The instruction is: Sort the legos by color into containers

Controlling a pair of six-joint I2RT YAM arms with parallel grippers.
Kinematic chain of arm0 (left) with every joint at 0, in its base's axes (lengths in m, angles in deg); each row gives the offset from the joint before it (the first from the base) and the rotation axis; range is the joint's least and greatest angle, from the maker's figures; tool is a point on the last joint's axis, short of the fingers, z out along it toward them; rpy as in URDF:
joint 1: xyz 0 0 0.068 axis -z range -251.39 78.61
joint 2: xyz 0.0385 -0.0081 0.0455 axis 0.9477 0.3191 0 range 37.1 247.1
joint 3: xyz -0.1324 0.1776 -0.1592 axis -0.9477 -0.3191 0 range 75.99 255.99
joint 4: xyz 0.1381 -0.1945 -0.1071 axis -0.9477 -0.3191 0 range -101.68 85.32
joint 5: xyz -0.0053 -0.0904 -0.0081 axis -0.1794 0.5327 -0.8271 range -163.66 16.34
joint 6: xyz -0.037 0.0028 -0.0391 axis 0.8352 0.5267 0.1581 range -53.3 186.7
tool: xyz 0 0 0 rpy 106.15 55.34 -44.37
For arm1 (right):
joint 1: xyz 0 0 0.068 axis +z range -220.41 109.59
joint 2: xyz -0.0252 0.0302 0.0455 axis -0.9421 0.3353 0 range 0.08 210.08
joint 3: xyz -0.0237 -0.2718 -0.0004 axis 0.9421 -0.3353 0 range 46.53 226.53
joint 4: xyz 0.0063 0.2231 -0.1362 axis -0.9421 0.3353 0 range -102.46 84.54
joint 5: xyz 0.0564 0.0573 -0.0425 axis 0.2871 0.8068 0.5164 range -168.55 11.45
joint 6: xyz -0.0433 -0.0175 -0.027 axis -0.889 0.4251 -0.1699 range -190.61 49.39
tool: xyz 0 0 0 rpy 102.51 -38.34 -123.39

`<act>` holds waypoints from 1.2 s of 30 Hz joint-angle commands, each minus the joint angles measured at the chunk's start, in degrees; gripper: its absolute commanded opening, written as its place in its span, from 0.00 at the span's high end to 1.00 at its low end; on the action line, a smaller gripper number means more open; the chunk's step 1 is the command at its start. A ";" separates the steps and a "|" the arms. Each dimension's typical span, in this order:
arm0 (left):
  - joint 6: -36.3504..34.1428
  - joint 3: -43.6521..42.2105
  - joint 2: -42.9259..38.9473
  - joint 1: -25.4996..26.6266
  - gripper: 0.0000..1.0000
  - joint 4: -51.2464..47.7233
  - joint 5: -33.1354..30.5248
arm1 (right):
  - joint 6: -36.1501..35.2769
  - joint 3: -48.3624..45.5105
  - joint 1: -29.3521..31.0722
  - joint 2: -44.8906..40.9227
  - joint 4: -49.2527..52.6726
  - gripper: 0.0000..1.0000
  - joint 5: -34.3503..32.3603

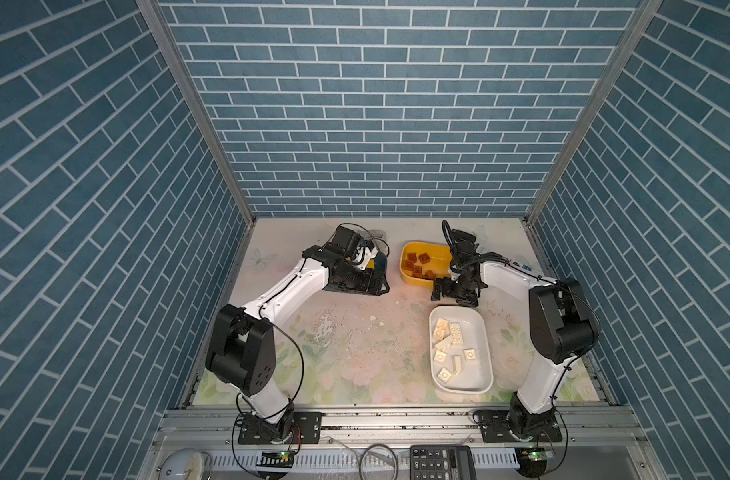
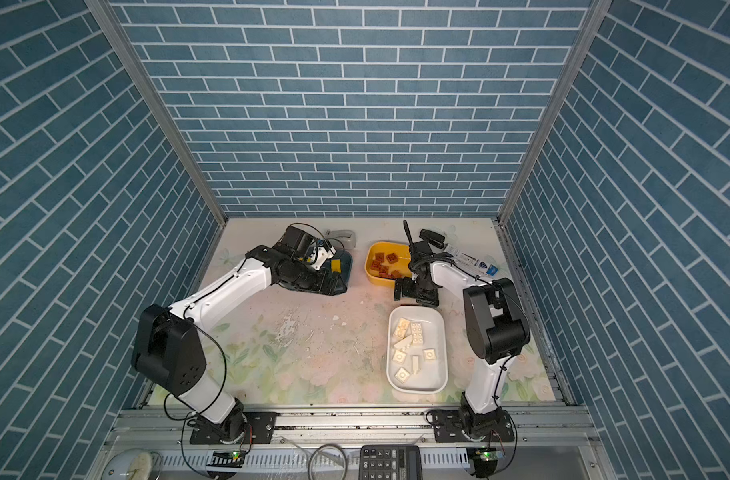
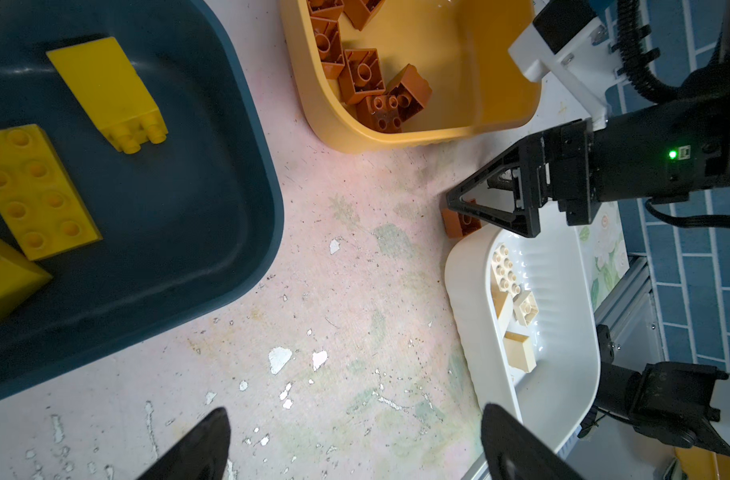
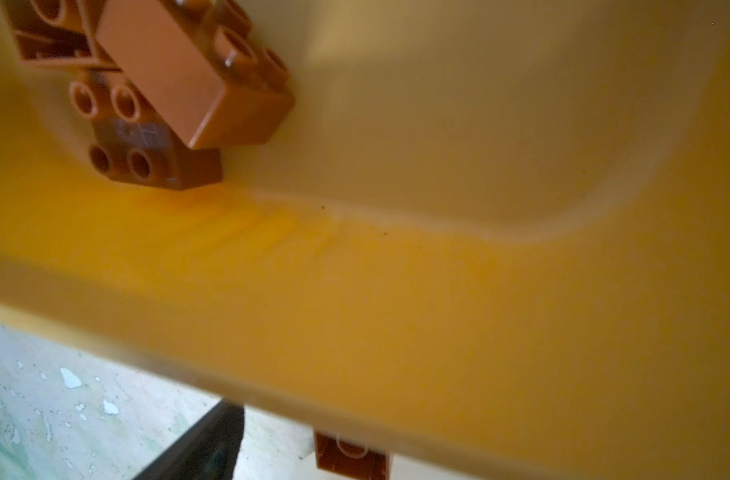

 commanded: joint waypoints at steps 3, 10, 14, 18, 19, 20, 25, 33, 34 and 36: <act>-0.59 -1.80 -2.10 -0.25 0.04 -0.95 -0.06 | 0.66 1.79 0.72 2.23 2.23 0.01 -1.39; -0.12 -3.62 -3.28 -0.29 0.04 -0.48 -0.52 | 0.02 3.12 1.94 4.39 2.05 0.01 -0.27; 0.13 -4.16 -3.27 -0.23 0.04 -0.20 -0.78 | 0.29 3.08 2.38 4.83 0.38 0.02 2.40; 0.52 -4.73 -3.37 -0.28 0.04 0.14 -1.11 | 0.96 2.87 2.92 5.27 -1.61 0.04 5.43; 0.57 -4.94 -3.54 -0.27 0.04 0.20 -1.17 | 0.99 3.12 3.18 5.36 -1.76 0.04 6.09; 0.62 -5.09 -3.57 -0.30 0.04 0.29 -1.22 | 0.99 3.30 3.34 5.44 -1.85 0.04 6.55; 0.93 -6.56 -3.95 -0.24 0.04 0.88 -1.68 | 1.07 3.52 4.32 6.14 -3.32 0.04 8.65; 2.11 -7.82 -5.00 -0.36 0.04 1.78 -2.49 | 1.05 3.84 4.94 5.61 -4.56 0.05 11.68; 2.28 -7.72 -5.09 -0.37 0.04 1.80 -2.61 | 0.54 4.01 4.90 5.14 -3.74 0.05 11.26; 2.43 -7.70 -5.39 -0.41 0.04 2.04 -2.88 | -0.27 3.88 4.68 3.94 -2.68 0.05 10.75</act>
